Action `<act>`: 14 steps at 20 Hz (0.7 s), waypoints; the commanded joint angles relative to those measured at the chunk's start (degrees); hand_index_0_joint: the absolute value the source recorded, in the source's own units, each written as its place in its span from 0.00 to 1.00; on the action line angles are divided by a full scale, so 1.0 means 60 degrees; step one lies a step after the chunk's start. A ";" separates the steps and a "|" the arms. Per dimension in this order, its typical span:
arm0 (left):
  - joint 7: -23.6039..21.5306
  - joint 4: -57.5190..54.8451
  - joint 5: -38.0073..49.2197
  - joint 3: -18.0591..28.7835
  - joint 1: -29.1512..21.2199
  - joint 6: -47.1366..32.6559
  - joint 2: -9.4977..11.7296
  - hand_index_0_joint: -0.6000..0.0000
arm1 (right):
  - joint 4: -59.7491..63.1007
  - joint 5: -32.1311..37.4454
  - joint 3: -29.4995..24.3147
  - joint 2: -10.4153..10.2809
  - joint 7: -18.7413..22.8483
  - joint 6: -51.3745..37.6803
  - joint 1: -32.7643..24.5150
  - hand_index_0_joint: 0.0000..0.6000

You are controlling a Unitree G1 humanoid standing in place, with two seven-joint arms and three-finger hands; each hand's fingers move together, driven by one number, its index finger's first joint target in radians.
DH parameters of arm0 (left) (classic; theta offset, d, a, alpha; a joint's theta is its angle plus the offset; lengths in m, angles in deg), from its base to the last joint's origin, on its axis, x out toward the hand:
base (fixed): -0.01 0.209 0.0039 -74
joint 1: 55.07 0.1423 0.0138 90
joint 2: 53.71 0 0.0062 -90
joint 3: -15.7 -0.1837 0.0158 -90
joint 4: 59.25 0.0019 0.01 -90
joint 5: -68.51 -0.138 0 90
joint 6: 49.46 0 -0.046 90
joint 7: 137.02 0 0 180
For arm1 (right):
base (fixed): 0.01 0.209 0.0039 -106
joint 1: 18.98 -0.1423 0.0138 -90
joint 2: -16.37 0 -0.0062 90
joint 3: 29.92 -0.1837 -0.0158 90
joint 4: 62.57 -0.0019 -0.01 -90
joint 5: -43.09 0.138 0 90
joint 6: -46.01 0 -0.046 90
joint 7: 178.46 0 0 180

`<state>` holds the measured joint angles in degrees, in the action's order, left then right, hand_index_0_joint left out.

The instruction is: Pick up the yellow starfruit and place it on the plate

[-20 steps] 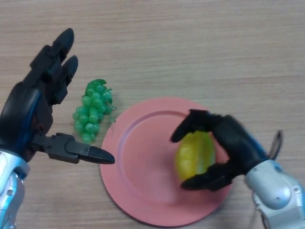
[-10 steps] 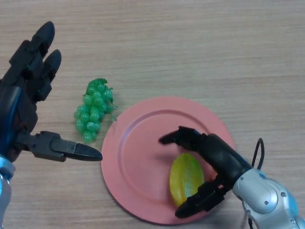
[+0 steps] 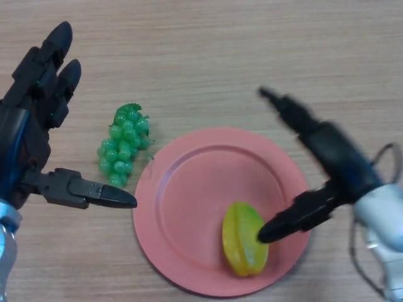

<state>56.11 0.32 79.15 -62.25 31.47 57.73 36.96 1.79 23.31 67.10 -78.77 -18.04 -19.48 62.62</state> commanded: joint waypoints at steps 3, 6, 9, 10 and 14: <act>-0.0071 -0.0775 0.0282 0.0368 -0.0090 -0.0674 0.0235 1.00 | -0.1730 0.2405 -0.1113 0.0130 0.0761 0.0233 -0.0073 0.00; -0.0042 -0.0751 0.0242 0.0319 0.0023 -0.0751 0.0176 1.00 | -0.2405 0.3993 -0.1694 0.0373 0.1901 0.0248 0.0436 0.00; 0.0180 -0.0851 0.0175 0.0317 0.0021 -0.0531 0.0227 1.00 | -0.2745 0.4295 -0.1739 0.0500 0.2207 -0.0028 0.0455 0.00; 0.0230 -0.0804 0.0192 0.0371 -0.0006 -0.0548 0.0225 1.00 | -0.2819 0.4224 -0.1682 0.0514 0.2151 -0.0172 0.0583 0.00; -0.0339 -0.0856 -0.0026 0.0159 -0.0064 -0.0744 0.0118 1.00 | -0.3195 0.4177 -0.1898 0.0544 0.1826 -0.0109 0.0911 0.00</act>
<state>55.63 -0.99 78.86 -62.69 32.63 59.92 35.95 -13.69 46.44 58.60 -76.89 -7.32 -12.88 69.57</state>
